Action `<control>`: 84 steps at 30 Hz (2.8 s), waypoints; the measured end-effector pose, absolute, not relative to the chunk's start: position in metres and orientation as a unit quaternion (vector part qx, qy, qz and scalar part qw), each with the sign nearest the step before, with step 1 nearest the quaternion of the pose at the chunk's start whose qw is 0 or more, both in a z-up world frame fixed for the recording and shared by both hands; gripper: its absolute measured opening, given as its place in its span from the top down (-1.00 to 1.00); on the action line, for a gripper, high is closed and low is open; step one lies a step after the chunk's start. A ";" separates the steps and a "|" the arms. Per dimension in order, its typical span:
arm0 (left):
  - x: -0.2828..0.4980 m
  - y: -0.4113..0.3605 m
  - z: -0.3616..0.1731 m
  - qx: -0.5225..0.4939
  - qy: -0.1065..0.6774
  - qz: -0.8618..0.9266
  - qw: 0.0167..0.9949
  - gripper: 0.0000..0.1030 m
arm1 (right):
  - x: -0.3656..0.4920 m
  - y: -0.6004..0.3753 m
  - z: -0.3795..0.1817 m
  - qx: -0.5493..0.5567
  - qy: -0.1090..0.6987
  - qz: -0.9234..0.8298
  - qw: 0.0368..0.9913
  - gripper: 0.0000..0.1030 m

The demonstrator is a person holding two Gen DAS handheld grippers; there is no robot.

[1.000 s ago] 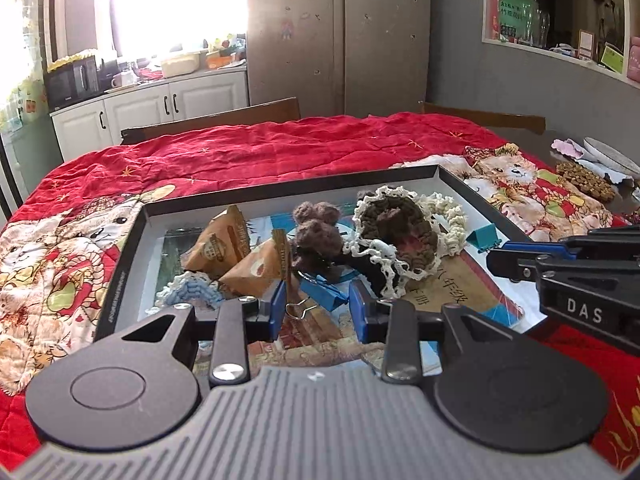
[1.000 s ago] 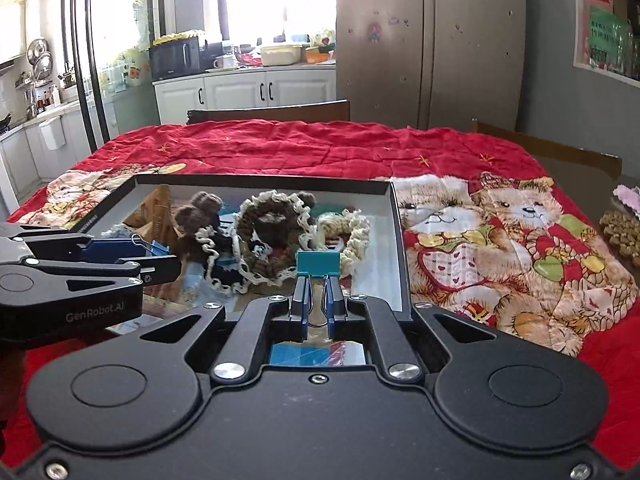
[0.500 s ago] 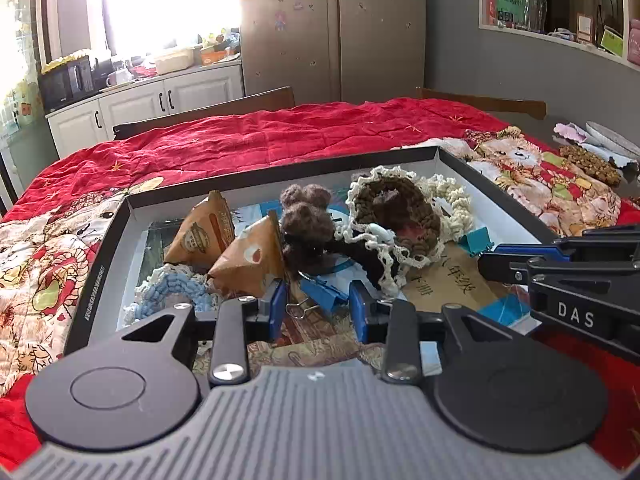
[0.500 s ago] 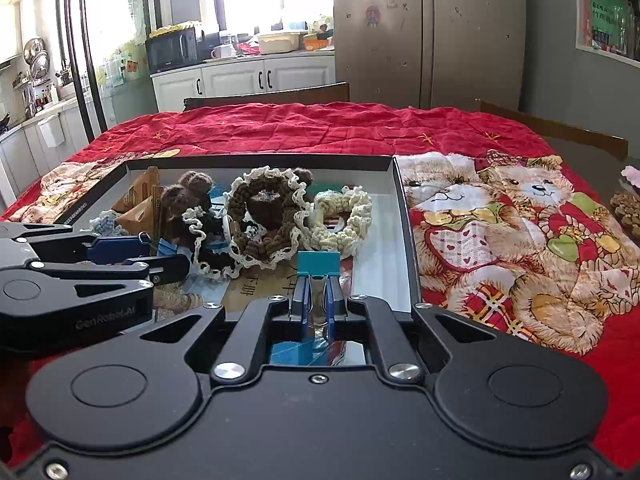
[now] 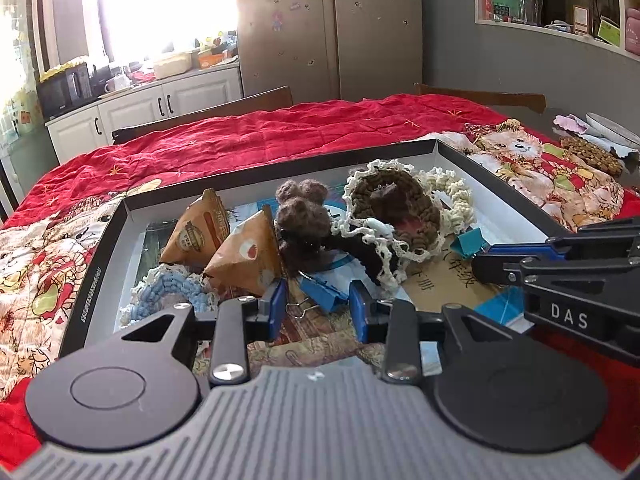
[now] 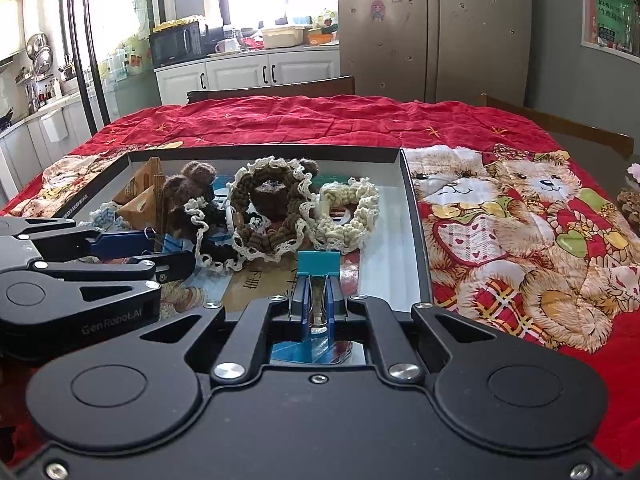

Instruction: Organize objects

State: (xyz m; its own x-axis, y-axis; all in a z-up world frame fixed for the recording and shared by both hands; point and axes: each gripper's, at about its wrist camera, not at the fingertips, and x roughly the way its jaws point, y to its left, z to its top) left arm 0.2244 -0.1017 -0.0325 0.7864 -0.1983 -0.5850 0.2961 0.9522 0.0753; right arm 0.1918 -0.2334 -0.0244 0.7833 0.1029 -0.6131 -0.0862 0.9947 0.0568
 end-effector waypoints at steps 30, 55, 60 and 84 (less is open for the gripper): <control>0.223 -0.104 -0.033 0.090 0.291 -0.129 0.944 -0.10 | 0.193 -0.233 -0.027 0.008 0.318 0.054 0.946 0.83; 0.191 -0.087 -0.011 0.070 0.263 -0.115 0.955 -0.49 | 0.179 -0.242 -0.016 0.042 0.296 0.057 0.953 0.23; 0.182 -0.077 -0.003 0.061 0.255 -0.104 0.959 -0.61 | 0.171 -0.243 -0.007 0.052 0.287 0.060 0.955 0.23; 0.109 -0.038 0.031 0.057 0.221 -0.067 0.971 -1.00 | 0.085 -0.224 0.043 0.033 0.259 0.090 0.961 -0.27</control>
State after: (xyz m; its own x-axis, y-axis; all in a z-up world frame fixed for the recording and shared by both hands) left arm 0.1088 -0.0384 0.0310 0.8933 -0.1050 -0.4370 0.1557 0.9844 0.0818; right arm 0.0855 -0.2242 0.0425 0.8499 0.1897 -0.4917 -0.1550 0.9817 0.1108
